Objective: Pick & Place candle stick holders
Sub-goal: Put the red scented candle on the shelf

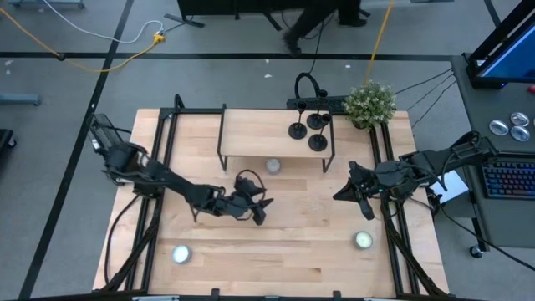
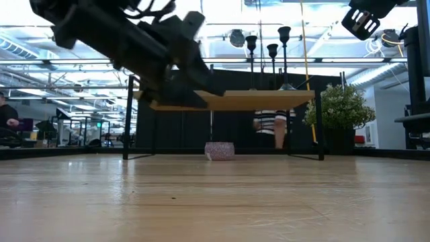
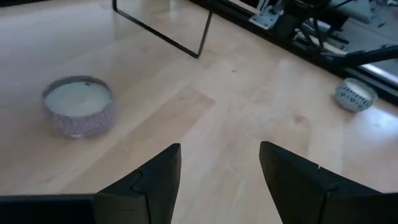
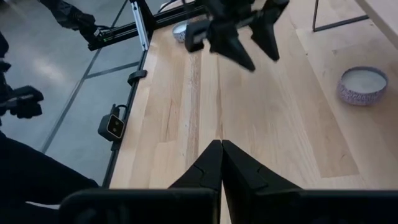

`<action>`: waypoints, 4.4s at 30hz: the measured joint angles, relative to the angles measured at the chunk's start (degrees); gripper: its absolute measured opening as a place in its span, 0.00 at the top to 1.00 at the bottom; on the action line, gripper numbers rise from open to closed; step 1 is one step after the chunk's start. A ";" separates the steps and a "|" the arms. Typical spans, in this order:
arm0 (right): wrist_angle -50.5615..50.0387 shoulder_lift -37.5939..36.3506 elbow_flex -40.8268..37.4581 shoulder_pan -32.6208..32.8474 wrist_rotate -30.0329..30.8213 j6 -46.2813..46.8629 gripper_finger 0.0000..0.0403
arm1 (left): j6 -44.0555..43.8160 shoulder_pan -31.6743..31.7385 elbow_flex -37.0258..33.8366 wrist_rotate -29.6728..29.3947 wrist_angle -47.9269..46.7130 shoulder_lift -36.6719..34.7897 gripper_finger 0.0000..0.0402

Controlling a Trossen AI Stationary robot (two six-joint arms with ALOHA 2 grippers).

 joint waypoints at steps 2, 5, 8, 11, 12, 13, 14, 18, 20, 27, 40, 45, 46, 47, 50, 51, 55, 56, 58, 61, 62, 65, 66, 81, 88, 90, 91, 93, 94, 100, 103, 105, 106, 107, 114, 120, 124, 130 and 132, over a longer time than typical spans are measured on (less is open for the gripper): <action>0.02 -0.01 0.00 0.00 -0.02 0.00 1.00 | 0.48 0.03 1.81 -1.94 0.81 3.09 0.44; 0.02 -0.02 0.00 0.00 -0.04 0.00 1.00 | -1.36 0.24 3.73 -8.53 -0.27 6.25 0.44; 0.00 -0.02 0.00 0.00 -0.09 0.02 1.00 | -2.54 0.71 5.15 -14.71 0.11 7.95 0.44; -0.02 0.01 0.00 0.00 -0.13 0.00 1.00 | -2.55 1.19 5.82 -18.56 0.05 9.04 0.44; -0.01 -0.02 0.00 0.00 -0.13 -0.01 1.00 | -2.62 1.40 5.84 -19.40 -0.09 9.28 0.44; -0.02 0.00 0.00 0.00 -0.11 -0.16 1.00 | -3.05 1.62 5.93 -19.87 0.01 9.63 0.44; -0.02 0.01 0.00 0.00 -0.11 -0.22 1.00 | -3.89 1.80 6.00 -19.99 -0.02 9.90 0.44; -0.02 0.01 0.00 0.00 -0.11 -0.26 1.00 | -6.46 2.76 6.11 -20.36 -1.42 10.44 0.44; -0.02 -0.01 0.00 0.00 -0.09 -0.44 1.00 | -6.44 3.07 6.04 -20.18 -1.67 10.57 0.44; -0.03 -0.01 0.00 0.00 -0.09 -1.43 1.00 | -7.32 4.23 6.06 -10.94 0.28 10.53 0.44; -0.04 0.01 0.00 0.00 -0.09 -1.84 1.00 | -5.23 6.02 6.07 -2.77 -0.04 10.50 0.44; -0.04 0.00 0.00 0.00 -0.09 -1.90 1.00 | -5.35 6.43 6.04 -0.26 0.31 10.50 0.44; -0.04 0.00 0.00 0.01 -0.09 -1.92 1.00 | -5.39 6.41 6.04 0.10 0.32 10.50 0.44; -0.04 -0.01 0.00 0.02 -0.09 -1.91 1.00 | -5.40 6.31 6.04 0.45 0.33 10.50 0.44; -0.04 0.01 0.00 0.02 -0.07 -1.92 1.00 | -5.35 5.79 6.04 0.80 0.35 10.50 0.39; -0.04 0.01 0.00 0.02 -0.07 -1.92 1.00 | -5.35 5.69 6.04 0.79 0.35 10.50 0.37; -0.04 0.00 0.00 0.00 -0.07 -1.92 1.00 | -5.38 5.35 6.04 -1.08 0.35 10.50 0.23; -0.04 0.01 0.00 0.01 -0.05 -1.92 1.00 | -5.40 5.35 6.04 -1.91 0.35 10.50 0.19; -0.04 0.01 0.00 0.02 -0.04 -1.92 1.00 | -5.40 5.35 6.04 -3.52 0.35 10.50 0.12; -0.05 0.01 0.00 0.00 -0.02 -1.92 1.00 | -5.36 5.14 6.04 -6.72 0.34 10.50 0.03; -0.06 0.01 0.00 0.00 -0.02 -1.92 1.00 | -5.11 5.03 6.04 -7.48 0.33 10.50 0.02; -0.04 0.01 0.00 0.02 0.12 -1.92 1.00 | -3.95 4.72 6.02 -8.20 0.44 10.50 0.03; -0.05 0.00 0.00 0.01 0.19 -1.92 1.00 | -3.93 4.65 6.02 -8.21 0.86 10.50 0.03; -0.16 0.01 -0.02 0.00 1.94 -2.84 1.00 | 10.91 5.24 17.24 -10.25 4.32 15.41 0.01; -0.94 -0.02 -0.04 0.00 1.55 -1.09 1.00 | 6.85 4.07 19.22 -15.16 2.95 19.76 0.01; -0.96 0.01 -0.04 0.00 1.53 -1.10 1.00 | 6.55 3.07 19.30 -19.63 1.18 19.48 0.01; -0.94 0.00 -0.04 0.01 1.51 -1.20 1.00 | 6.46 2.64 19.28 -21.79 -0.24 19.46 0.01; -0.96 0.01 -0.04 0.00 1.53 -1.25 1.00 | 4.68 1.97 19.27 -25.26 -3.70 19.46 0.01; -0.98 0.01 -0.04 0.00 1.51 -1.29 1.00 | 2.61 1.81 19.27 -26.70 -5.70 19.46 0.01; -1.10 0.01 -0.04 0.00 1.51 -1.92 1.00 | -9.32 3.39 19.25 -29.21 -13.80 19.46 0.01; -1.86 0.01 -0.04 0.00 1.51 -1.92 1.00 | -10.97 4.57 19.22 -28.22 -13.20 19.46 0.01; -2.59 0.01 -0.04 0.00 1.51 -1.92 1.00 | -11.20 5.38 19.22 -26.90 -13.30 19.44 0.01; -2.74 0.01 -0.04 0.00 1.51 -1.92 1.00 | -11.29 5.76 19.22 -26.35 -13.36 19.45 0.01; -2.97 0.01 -0.04 0.00 1.51 -1.92 1.00 | -11.43 6.11 19.22 -26.00 -13.35 19.44 0.01; -3.67 0.01 -0.04 0.00 1.51 -2.20 1.00 | -11.83 7.62 19.21 -23.47 -13.11 20.09 0.01; -3.65 0.01 -0.04 0.00 1.51 -3.07 1.00 | -8.86 8.13 19.14 -23.65 -13.06 20.21 0.01; -3.65 0.01 -0.04 0.00 1.53 -3.43 1.00 | -8.80 9.12 19.14 -21.63 -12.89 20.21 0.01; -3.44 0.01 -0.04 0.00 1.53 -3.29 1.00 | -8.46 10.25 19.14 -21.06 -12.81 21.07 0.01; -3.45 0.01 -0.04 0.00 1.53 -3.25 1.00 | -8.09 10.44 19.14 -20.53 -12.30 21.76 0.01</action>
